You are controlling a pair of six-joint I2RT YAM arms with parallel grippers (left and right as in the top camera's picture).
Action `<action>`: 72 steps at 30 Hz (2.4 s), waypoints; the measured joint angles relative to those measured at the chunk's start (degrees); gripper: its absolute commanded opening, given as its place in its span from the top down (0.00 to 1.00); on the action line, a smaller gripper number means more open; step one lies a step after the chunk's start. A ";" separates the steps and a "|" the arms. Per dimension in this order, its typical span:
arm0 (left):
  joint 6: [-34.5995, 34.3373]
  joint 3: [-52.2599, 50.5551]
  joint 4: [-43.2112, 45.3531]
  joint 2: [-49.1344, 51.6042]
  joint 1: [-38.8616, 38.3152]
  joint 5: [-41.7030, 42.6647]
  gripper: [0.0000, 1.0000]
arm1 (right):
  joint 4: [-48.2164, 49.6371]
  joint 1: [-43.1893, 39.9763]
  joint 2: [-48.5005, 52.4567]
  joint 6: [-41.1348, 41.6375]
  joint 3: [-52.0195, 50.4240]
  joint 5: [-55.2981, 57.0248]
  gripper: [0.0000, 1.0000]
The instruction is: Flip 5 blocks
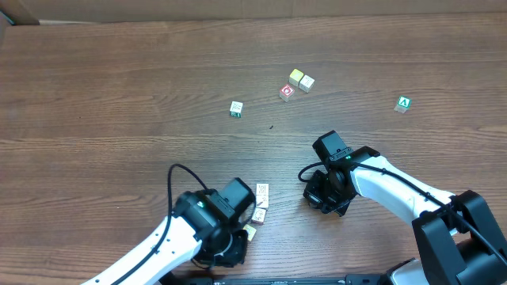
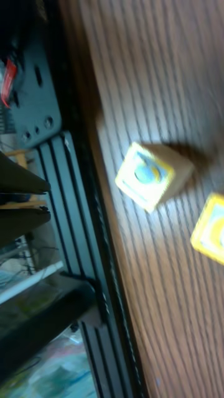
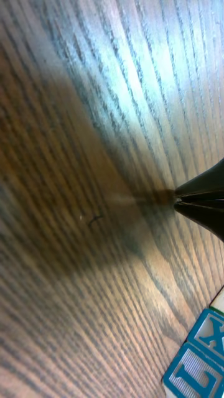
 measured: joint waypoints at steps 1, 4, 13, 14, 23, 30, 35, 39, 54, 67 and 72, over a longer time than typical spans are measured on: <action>-1.66 0.00 0.83 0.00 -1.36 -0.31 0.96 | -0.20 0.00 -0.02 -0.13 0.00 0.00 0.96; -9.03 0.00 1.20 0.00 -5.35 -2.25 0.96 | -0.59 0.00 -0.02 -0.85 0.00 0.00 0.96; -26.88 -4.26 1.22 0.00 -10.19 -8.68 0.96 | -1.20 0.00 -0.02 -2.05 0.00 0.00 0.96; -27.96 -5.03 1.36 0.00 -10.19 -8.92 0.96 | -1.18 0.00 0.00 -2.10 0.00 0.02 0.96; -31.28 -10.40 6.49 0.00 -10.19 -9.51 0.96 | -1.18 0.00 -0.02 -2.29 0.00 0.00 0.96; -31.32 -10.40 9.01 0.48 -10.19 -10.21 0.96 | -1.18 -0.02 -0.02 -2.32 0.00 0.02 0.96; -31.67 -10.40 12.15 3.63 -10.19 -10.99 0.96 | -1.27 0.00 0.00 -2.27 0.00 -0.02 0.96; -31.74 -10.40 14.14 7.02 -10.19 -11.06 0.96 | -1.64 0.00 0.00 -2.27 0.00 0.02 0.96; -31.45 -10.43 18.73 9.86 -10.19 -11.04 0.96 | -1.75 0.00 -0.02 -2.29 0.00 0.02 0.96; -28.61 -10.40 20.81 9.84 -10.19 -10.97 0.96 | -1.77 0.00 0.00 -2.29 0.00 0.00 0.96; -27.10 -10.40 22.14 9.84 -10.19 -10.97 0.96 | -1.79 0.00 -0.02 -2.29 0.00 0.00 0.96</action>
